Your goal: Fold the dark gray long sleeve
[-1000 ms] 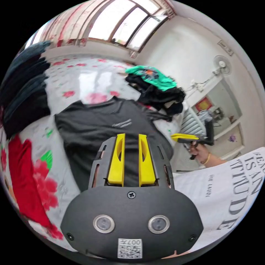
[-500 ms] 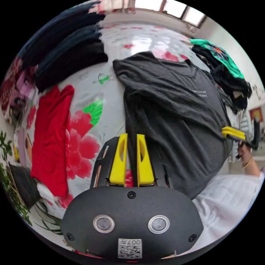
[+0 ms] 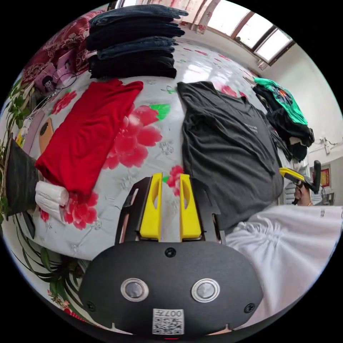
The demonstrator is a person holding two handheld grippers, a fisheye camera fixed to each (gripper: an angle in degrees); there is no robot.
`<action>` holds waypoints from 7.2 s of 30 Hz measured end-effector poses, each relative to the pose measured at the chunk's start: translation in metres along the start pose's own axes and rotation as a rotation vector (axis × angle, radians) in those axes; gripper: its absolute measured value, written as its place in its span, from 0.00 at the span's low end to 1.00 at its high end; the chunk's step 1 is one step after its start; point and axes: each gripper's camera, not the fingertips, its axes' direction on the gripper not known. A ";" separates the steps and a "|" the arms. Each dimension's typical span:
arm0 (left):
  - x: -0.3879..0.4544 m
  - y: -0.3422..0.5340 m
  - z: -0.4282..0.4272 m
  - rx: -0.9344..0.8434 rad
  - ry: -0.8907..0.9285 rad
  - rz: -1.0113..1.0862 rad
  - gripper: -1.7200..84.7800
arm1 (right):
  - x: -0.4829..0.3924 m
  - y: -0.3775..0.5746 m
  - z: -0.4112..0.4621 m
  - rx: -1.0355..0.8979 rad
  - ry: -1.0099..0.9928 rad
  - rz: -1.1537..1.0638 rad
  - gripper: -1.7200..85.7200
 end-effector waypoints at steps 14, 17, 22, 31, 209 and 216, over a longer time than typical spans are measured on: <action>0.107 0.060 0.025 -0.189 -0.261 0.272 0.04 | 0.056 0.083 0.008 -0.200 0.115 0.269 0.10; 0.099 0.063 0.022 -0.209 -0.228 0.201 0.04 | 0.072 0.090 0.007 -0.238 0.005 0.317 0.10; 0.080 0.075 0.009 -0.196 -0.165 -0.004 0.02 | 0.144 0.080 -0.078 0.138 0.015 0.520 0.09; 0.080 0.084 -0.009 -0.151 -0.046 -0.336 0.01 | 0.310 0.039 -0.140 0.424 0.002 0.871 0.11; -0.069 -0.094 0.044 0.042 0.378 -0.363 0.14 | 0.177 -0.054 -0.089 0.237 -0.505 0.787 0.11; -0.025 -0.116 0.062 -0.062 0.196 -0.283 0.06 | 0.176 -0.110 -0.060 0.080 -0.562 0.699 0.11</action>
